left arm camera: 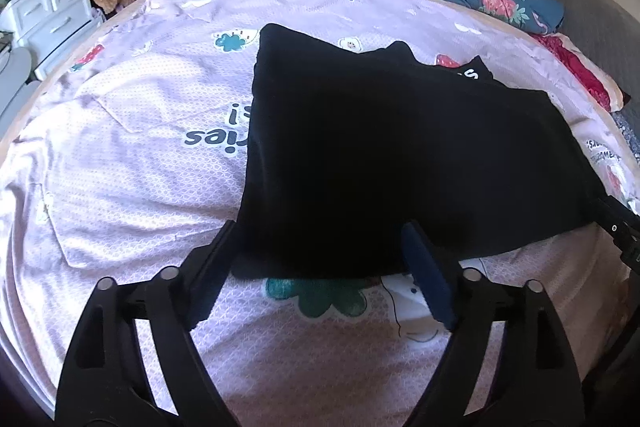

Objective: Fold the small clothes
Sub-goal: 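Withdraw both open tools and move them to the folded shirt's edge, then grasp the folded shirt's edge with the left tool and lift it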

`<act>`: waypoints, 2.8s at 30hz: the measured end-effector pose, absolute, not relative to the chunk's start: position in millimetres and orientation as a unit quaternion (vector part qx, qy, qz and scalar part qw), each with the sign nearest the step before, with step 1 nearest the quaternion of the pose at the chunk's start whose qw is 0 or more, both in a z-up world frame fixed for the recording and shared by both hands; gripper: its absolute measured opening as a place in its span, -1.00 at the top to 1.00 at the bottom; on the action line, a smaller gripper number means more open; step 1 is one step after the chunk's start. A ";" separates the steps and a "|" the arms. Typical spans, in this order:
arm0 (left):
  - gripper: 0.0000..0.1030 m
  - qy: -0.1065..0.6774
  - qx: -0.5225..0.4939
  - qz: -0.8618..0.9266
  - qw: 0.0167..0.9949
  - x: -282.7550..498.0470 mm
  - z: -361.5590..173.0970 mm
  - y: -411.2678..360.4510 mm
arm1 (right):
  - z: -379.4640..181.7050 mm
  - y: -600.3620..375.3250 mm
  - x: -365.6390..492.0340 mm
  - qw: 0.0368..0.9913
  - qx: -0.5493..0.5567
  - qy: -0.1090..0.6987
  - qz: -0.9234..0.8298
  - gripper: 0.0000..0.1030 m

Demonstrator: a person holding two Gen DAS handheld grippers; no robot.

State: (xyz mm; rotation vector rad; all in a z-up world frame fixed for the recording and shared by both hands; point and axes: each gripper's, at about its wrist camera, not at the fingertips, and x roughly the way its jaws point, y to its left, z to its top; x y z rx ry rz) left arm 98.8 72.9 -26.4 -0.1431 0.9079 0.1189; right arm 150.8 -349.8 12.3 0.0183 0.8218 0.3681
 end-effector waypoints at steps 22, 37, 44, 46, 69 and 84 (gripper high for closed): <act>-0.82 0.418 -0.087 0.106 0.898 71.8 -8.4 108.9 | 29.5 -314.4 120.3 0.914 -0.042 0.352 0.198 -0.92; -0.82 0.398 -0.130 0.152 0.895 67.2 -3.9 154.4 | 36.2 -241.2 95.2 0.895 -0.093 0.339 0.273 -0.92; -0.82 0.406 -0.126 0.149 0.893 86.6 -7.1 156.1 | 33.0 -198.2 88.7 0.879 -0.129 0.337 0.312 -0.92; -0.82 0.405 -0.128 0.148 0.893 93.2 -6.5 157.0 | 29.8 -182.0 87.1 0.873 -0.149 0.336 0.322 -0.92; -0.82 0.430 -0.107 0.141 0.885 173.9 -18.8 162.9 | -11.8 -80.2 116.8 0.847 -0.271 0.341 0.305 -0.92; -0.82 0.438 -0.178 0.088 0.877 208.2 -18.8 167.0 | 20.6 -95.1 117.0 0.869 -0.222 0.269 0.351 0.66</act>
